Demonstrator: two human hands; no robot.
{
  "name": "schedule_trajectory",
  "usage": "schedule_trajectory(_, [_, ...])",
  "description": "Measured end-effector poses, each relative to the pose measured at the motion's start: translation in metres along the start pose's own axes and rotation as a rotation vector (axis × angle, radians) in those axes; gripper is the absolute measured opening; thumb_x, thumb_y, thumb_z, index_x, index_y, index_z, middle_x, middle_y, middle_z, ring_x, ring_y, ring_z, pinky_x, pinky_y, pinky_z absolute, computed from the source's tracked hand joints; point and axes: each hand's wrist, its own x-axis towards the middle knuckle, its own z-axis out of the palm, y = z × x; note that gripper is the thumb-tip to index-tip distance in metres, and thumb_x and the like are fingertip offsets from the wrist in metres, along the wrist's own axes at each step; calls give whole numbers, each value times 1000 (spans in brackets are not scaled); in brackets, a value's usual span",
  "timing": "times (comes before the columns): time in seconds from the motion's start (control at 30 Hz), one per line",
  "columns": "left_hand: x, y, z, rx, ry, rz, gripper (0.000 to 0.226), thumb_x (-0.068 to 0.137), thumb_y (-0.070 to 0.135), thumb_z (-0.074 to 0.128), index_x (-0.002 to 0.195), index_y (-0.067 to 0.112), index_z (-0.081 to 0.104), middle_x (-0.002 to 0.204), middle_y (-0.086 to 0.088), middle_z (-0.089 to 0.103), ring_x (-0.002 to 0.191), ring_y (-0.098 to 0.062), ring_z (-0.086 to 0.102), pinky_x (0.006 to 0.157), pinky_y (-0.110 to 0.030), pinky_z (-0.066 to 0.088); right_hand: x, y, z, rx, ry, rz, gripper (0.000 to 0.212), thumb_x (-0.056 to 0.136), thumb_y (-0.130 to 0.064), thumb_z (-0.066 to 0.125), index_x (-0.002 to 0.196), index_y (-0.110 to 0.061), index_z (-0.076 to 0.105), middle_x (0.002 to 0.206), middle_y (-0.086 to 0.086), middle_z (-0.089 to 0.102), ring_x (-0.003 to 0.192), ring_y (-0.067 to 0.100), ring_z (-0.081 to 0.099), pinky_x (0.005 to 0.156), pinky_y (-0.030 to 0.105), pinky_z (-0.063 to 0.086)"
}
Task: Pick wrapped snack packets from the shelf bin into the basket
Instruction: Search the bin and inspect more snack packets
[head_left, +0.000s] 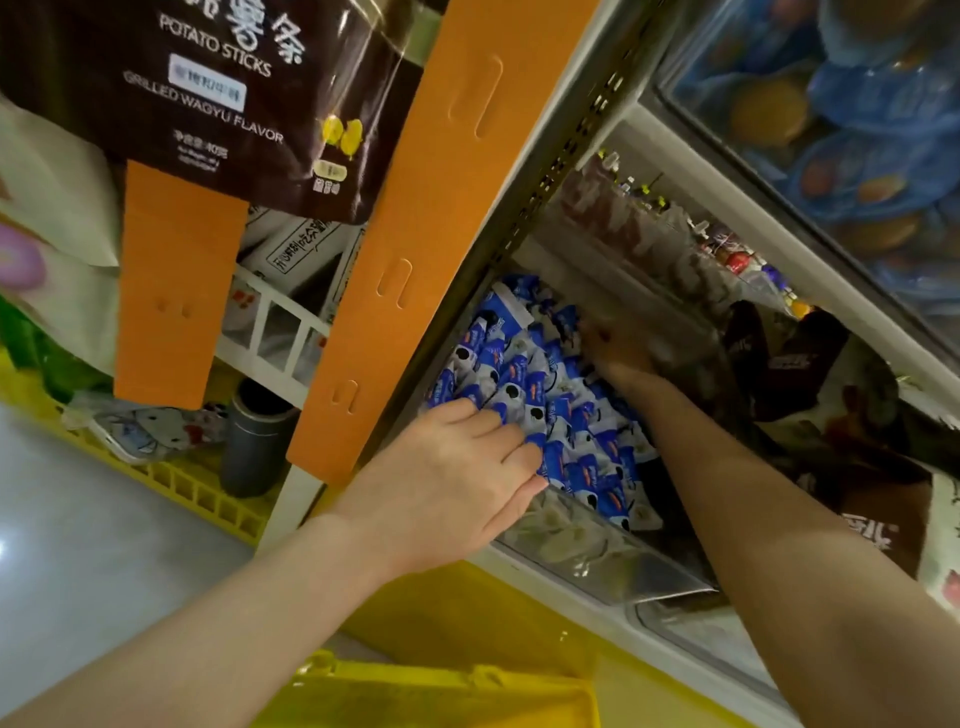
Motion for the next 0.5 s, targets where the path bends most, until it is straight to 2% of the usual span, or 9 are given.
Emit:
schedule_trajectory(0.07, [0,0,1,-1,12,3,29,94,30,42,85,17,66,75,3,65,68,-15,58,69,-28,45,-1,1,-7,48,63,-39,27,99,-29,37,83,-20,58,89,7,61,74,15,55,69,26,43])
schedule_trajectory(0.13, [0,-1,3,-1,30,11,28,94,30,42,85,16,65,74,2,65,67,-14,58,68,-28,44,1,3,-19,68,210,-26,31,98,-25,37,92,-6,60,96,15,61,84,25,56,72,28,41])
schedule_trajectory(0.2, [0,-2,4,-2,45,21,28,94,29,43,83,16,66,74,2,65,66,-14,57,66,-27,44,0,8,-30,-24,278,26,35,99,-25,36,99,2,59,96,21,58,92,35,56,69,29,37])
schedule_trajectory(0.27, [0,-3,5,-1,63,28,28,94,28,43,82,16,66,72,2,65,65,-14,57,65,-27,44,-1,15,-34,-114,238,57,34,99,-24,36,98,3,57,98,23,56,97,36,55,72,30,35])
schedule_trajectory(0.4, [-1,-2,7,-6,96,12,29,93,28,43,80,17,66,71,3,64,65,-14,57,67,-26,40,-6,18,-28,-196,121,82,27,97,-24,45,101,-1,60,108,25,59,103,37,55,84,38,42])
schedule_trajectory(0.5, [-1,0,7,-29,115,-11,31,93,29,42,79,18,67,71,4,64,66,-12,57,69,-24,40,-7,15,-27,-218,88,82,30,93,-25,53,104,2,62,110,22,61,99,34,57,79,33,40])
